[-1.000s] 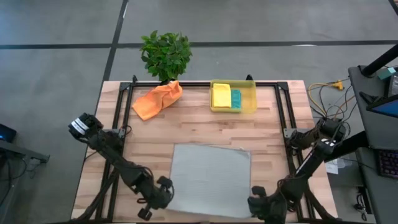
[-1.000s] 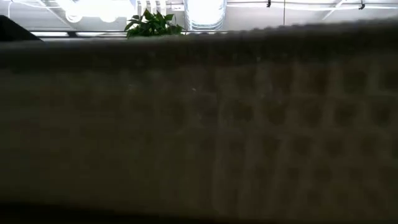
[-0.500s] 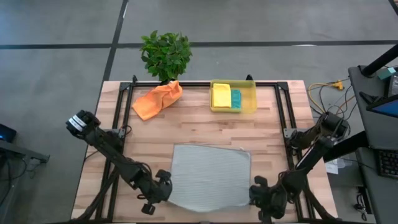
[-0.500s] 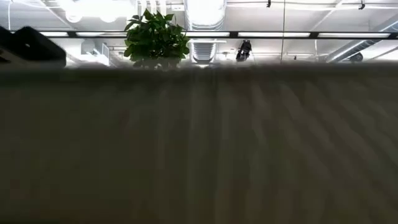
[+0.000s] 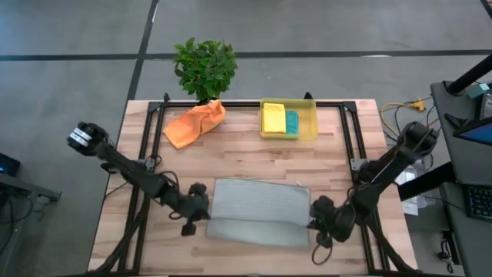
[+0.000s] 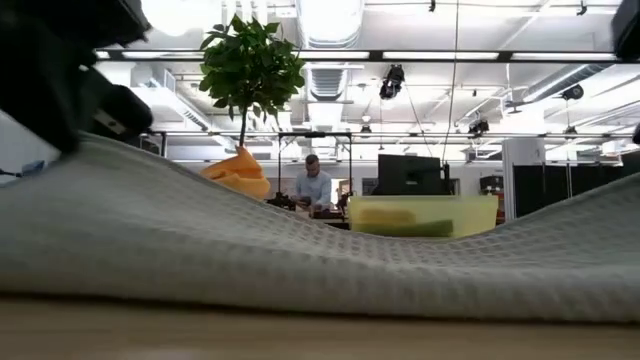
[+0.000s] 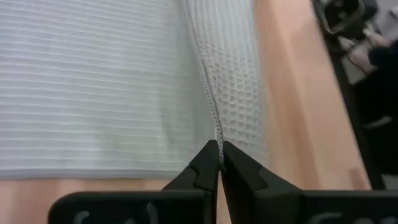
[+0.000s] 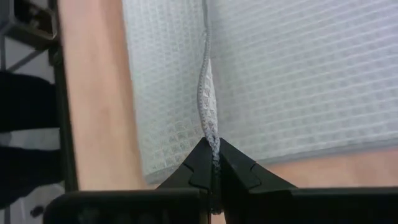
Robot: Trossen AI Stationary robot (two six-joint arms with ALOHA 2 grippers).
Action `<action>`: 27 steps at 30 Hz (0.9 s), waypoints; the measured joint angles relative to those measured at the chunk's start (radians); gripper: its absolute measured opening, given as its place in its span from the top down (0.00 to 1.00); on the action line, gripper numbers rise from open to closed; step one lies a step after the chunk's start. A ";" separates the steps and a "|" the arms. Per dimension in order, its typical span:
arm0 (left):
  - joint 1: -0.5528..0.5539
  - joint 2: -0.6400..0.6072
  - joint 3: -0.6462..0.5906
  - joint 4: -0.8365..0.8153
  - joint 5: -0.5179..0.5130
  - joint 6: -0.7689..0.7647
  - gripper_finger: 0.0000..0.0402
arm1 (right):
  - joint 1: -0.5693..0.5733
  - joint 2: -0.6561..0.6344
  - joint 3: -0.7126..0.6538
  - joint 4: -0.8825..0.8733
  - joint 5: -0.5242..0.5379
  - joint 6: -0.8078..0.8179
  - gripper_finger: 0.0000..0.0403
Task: Fold microfiber towels
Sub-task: Fold the gray microfiber towel
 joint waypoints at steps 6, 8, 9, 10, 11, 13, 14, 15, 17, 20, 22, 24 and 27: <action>0.086 -0.015 -0.005 -0.003 0.001 0.097 1.00 | -0.052 -0.099 -0.066 -0.002 0.020 0.000 0.98; 0.110 -0.009 -0.005 -0.001 0.000 0.119 1.00 | -0.066 -0.127 -0.082 -0.014 0.023 0.001 0.98; 0.119 -0.006 -0.005 -0.005 0.001 0.132 1.00 | -0.073 -0.139 -0.086 -0.029 0.024 0.006 0.98; 0.126 -0.005 -0.005 -0.012 0.001 0.138 1.00 | -0.081 -0.148 -0.088 -0.046 0.024 0.013 0.98; 0.135 -0.005 -0.009 -0.014 0.001 0.148 1.00 | -0.089 -0.156 -0.089 -0.068 0.024 0.021 0.98; 0.148 -0.006 -0.017 -0.009 -0.001 0.170 1.00 | -0.100 -0.167 -0.090 -0.111 0.024 0.026 0.98; 0.151 -0.006 -0.025 -0.012 -0.010 0.181 1.00 | -0.105 -0.170 -0.090 -0.121 0.024 0.026 0.98; 0.154 -0.009 -0.035 -0.014 -0.022 0.183 1.00 | -0.110 -0.172 -0.090 -0.130 0.023 0.027 0.98; 0.164 -0.014 -0.052 -0.011 -0.038 0.184 1.00 | -0.119 -0.172 -0.090 -0.147 0.023 0.026 0.98; 0.178 -0.020 -0.082 -0.014 -0.051 0.184 1.00 | -0.131 -0.172 -0.091 -0.163 0.023 0.027 0.98; 0.186 -0.021 -0.090 -0.012 -0.061 0.184 1.00 | -0.142 -0.171 -0.093 -0.162 0.022 0.027 0.98; 0.198 -0.026 -0.095 -0.009 -0.075 0.187 1.00 | -0.153 -0.172 -0.095 -0.169 0.022 0.035 0.98; 0.215 -0.029 -0.101 -0.009 -0.089 0.194 1.00 | -0.169 -0.172 -0.095 -0.204 0.022 0.058 0.98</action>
